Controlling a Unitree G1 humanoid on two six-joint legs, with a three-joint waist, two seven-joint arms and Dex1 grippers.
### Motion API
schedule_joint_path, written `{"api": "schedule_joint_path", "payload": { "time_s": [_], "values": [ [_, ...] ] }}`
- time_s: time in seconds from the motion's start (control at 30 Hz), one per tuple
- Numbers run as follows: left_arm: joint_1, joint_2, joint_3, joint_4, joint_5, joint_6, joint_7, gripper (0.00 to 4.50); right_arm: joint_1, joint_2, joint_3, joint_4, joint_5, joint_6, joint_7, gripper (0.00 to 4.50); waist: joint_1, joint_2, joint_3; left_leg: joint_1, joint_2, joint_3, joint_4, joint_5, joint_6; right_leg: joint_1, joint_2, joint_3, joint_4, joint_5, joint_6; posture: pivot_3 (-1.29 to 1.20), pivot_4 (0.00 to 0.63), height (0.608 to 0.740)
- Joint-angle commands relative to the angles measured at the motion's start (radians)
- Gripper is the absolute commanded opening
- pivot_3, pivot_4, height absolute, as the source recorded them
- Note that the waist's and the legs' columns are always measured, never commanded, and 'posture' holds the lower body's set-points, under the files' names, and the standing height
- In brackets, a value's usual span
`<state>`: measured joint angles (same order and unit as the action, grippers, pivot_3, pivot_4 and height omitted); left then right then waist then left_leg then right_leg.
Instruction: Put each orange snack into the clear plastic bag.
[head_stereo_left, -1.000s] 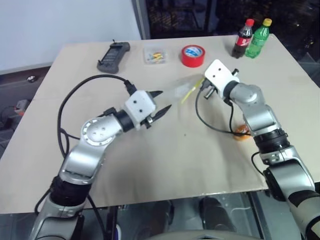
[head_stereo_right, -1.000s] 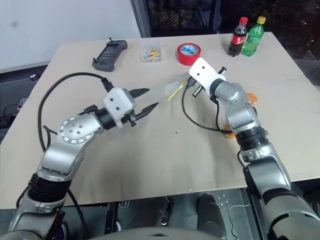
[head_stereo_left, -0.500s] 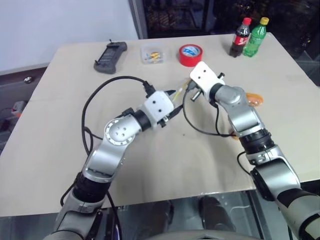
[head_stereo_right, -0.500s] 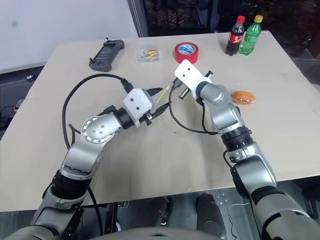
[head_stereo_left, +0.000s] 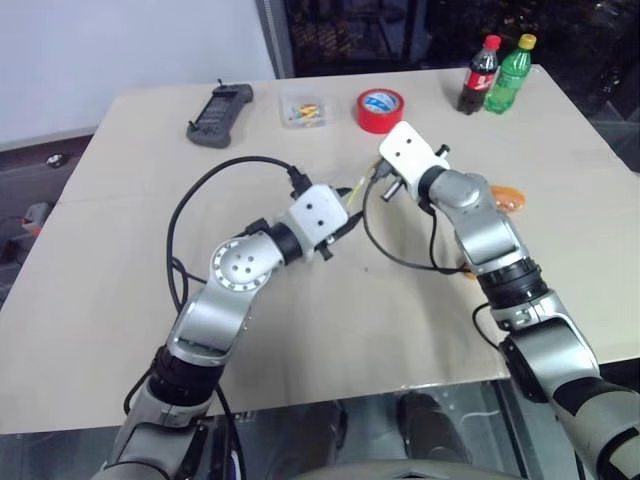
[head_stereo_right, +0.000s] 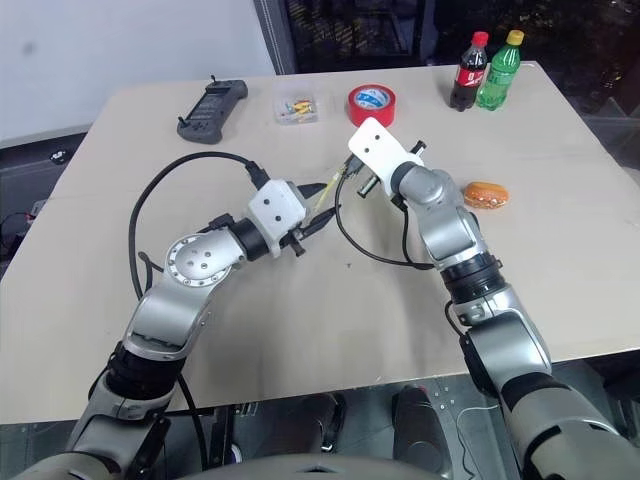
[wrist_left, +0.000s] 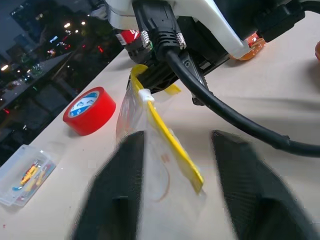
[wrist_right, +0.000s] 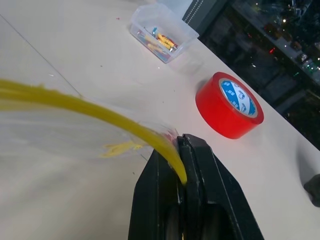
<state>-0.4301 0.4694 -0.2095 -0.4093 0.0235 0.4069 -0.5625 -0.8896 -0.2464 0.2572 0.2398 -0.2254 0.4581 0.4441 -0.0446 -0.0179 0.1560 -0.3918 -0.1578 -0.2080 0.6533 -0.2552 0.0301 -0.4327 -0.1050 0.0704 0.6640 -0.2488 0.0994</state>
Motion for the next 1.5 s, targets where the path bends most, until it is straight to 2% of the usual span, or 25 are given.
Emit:
{"api": "schedule_joint_path", "payload": {
  "time_s": [0.03,0.07,0.1,0.23,0.37,0.53,0.6,0.67,0.8,0.9,1.03,1.23,1.5],
  "values": [
    [-0.013,-0.004,0.001,-0.018,0.009,-0.01,0.004,0.56,-0.003,0.004,-0.009,-0.063,0.002,0.005,-0.005,0.0,0.0,0.0,0.0,0.0,0.0,0.0,0.0,0.0,0.0,0.0,0.0,0.0,0.0,0.0,0.0,0.0,0.15,0.74],
    [-0.011,-0.003,0.002,-0.014,0.012,-0.011,0.003,0.16,0.0,0.005,-0.01,-0.069,0.004,0.008,-0.004,0.0,0.0,0.0,0.0,0.0,0.0,0.0,0.0,0.0,0.0,0.0,0.0,0.0,0.0,0.0,0.0,0.0,0.15,0.74],
    [-0.009,-0.001,0.004,-0.01,0.014,-0.014,0.003,0.07,0.003,0.005,-0.011,-0.077,0.007,0.012,-0.001,0.0,0.0,0.0,0.0,0.0,0.0,0.0,0.0,0.0,0.0,0.0,0.0,0.0,0.0,0.0,0.0,0.0,0.15,0.74],
    [-0.014,0.018,0.038,0.034,0.017,-0.045,0.001,0.07,0.03,-0.028,0.007,-0.128,0.004,0.017,0.048,0.0,0.0,0.0,0.0,0.0,0.0,0.0,0.0,0.0,0.0,0.0,0.0,0.0,0.0,0.0,0.0,0.0,0.15,0.74],
    [-0.039,0.035,0.137,0.172,-0.055,-0.167,-0.025,0.0,0.109,-0.09,-0.022,-0.229,0.004,0.044,0.069,1.16,0.003,0.0,0.0,0.0,0.0,-0.001,0.0,0.0,0.0,0.0,0.0,0.0,0.0,0.0,0.0,0.0,0.15,0.74],
    [-0.059,0.073,0.172,0.307,-0.102,-0.278,-0.111,0.0,0.252,-0.182,-0.145,-0.505,0.133,0.216,0.179,1.16,0.005,0.0,0.0,-0.002,-0.001,-0.002,0.001,0.0,0.0,0.0,-0.001,-0.002,-0.001,0.0,0.0,0.0,0.15,0.74],
    [-0.065,0.073,0.179,0.326,-0.121,-0.291,-0.132,0.0,0.292,-0.176,-0.237,-0.61,0.234,0.346,0.201,0.61,0.004,0.0,0.0,-0.002,-0.001,-0.002,0.001,0.0,0.0,0.0,-0.002,-0.002,-0.001,0.0,0.0,0.0,0.15,0.74],
    [-0.071,0.064,0.182,0.341,-0.142,-0.302,-0.148,0.0,0.298,-0.127,-0.31,-0.666,0.325,0.453,0.186,0.05,0.002,0.0,0.0,-0.002,-0.001,-0.002,0.002,0.0,0.0,0.0,-0.001,-0.002,-0.001,0.0,0.0,0.0,0.15,0.74],
    [-0.075,0.054,0.178,0.344,-0.17,-0.313,-0.177,0.0,0.259,-0.003,-0.335,-0.693,0.422,0.56,0.122,0.05,0.0,0.0,-0.001,-0.001,0.002,-0.001,0.002,0.0,0.0,0.0,-0.001,-0.001,0.001,0.001,0.0,0.0,0.15,0.74],
    [-0.072,0.048,0.183,0.337,-0.201,-0.315,-0.203,0.0,0.222,0.135,-0.303,-0.645,0.457,0.565,0.048,0.05,-0.002,0.0,-0.001,0.0,0.003,0.0,0.002,0.001,-0.001,-0.001,-0.001,0.0,0.002,0.002,-0.002,0.0,0.15,0.74],
    [-0.059,0.057,0.18,0.316,-0.22,-0.324,-0.237,0.0,0.195,0.233,-0.283,-0.582,0.477,0.537,-0.017,0.05,0.002,0.001,-0.001,0.0,0.003,0.0,0.002,0.001,-0.002,-0.001,0.001,-0.001,0.002,0.002,-0.002,0.0,0.15,0.74],
    [-0.036,0.06,0.18,0.278,-0.235,-0.307,-0.249,0.0,0.181,0.259,-0.272,-0.556,0.521,0.536,-0.047,0.05,0.001,0.001,-0.001,-0.001,0.001,-0.001,0.002,0.001,-0.002,-0.001,0.001,-0.001,0.002,0.002,-0.002,0.0,0.15,0.74],
    [-0.038,0.067,0.198,0.274,-0.241,-0.276,-0.233,0.0,0.208,0.205,-0.286,-0.622,0.582,0.582,-0.058,0.05,-0.004,0.001,-0.001,-0.001,0.002,-0.001,0.002,0.001,-0.002,-0.001,0.001,-0.001,0.003,0.002,-0.002,0.0,0.15,0.74]
  ]
}}
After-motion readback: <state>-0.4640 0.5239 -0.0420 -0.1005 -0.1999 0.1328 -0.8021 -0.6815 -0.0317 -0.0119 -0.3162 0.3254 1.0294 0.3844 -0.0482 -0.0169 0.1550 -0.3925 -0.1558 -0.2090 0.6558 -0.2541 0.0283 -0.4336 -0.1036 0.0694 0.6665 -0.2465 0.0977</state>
